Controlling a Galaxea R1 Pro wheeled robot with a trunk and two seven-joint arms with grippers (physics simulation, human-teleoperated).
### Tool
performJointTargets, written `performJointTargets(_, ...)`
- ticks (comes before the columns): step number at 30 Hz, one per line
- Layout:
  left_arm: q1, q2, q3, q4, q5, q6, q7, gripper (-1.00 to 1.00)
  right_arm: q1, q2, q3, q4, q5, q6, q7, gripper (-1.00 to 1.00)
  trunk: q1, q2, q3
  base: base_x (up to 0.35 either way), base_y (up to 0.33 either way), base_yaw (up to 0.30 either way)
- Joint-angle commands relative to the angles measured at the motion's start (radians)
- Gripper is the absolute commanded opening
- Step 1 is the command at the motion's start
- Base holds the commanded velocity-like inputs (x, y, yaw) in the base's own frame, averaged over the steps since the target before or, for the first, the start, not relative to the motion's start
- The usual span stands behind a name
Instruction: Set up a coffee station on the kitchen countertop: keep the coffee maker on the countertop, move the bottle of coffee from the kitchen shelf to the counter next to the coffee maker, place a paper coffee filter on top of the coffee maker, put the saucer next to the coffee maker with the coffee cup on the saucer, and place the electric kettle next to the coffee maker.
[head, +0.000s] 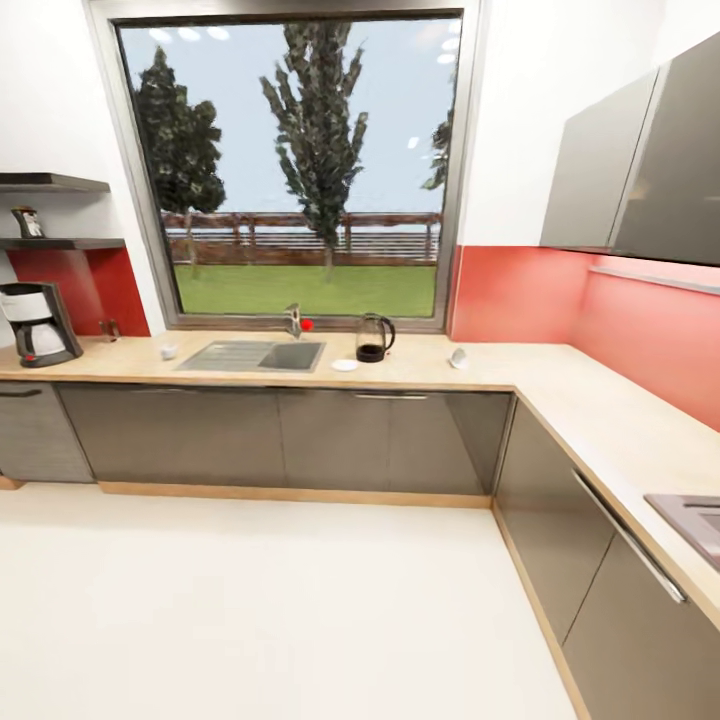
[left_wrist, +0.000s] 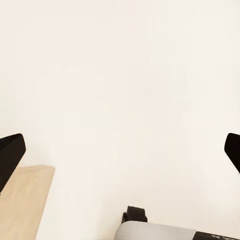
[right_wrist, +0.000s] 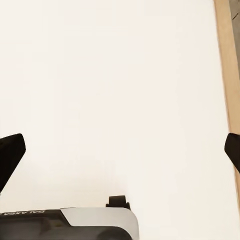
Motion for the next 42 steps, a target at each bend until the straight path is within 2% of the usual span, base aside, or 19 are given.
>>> performJointTargets(1, 0.000, 0.000, 0.000, 0.001, 0.008, -0.003, -0.001, 1.00, 0.000, 0.000, 0.001, 0.001, -0.008, -0.004, 0.000, 1.00, 0.001, 0.000, 0.000, 0.336, 0.000, -0.001)
performJointTargets(42, 0.000, 0.000, 0.000, 0.001, 0.008, -0.003, -0.001, 1.00, 0.000, -0.002, -0.003, -0.001, -0.008, -0.004, 0.000, 1.00, 0.001, 0.000, 0.000, 0.336, 0.000, 0.000)
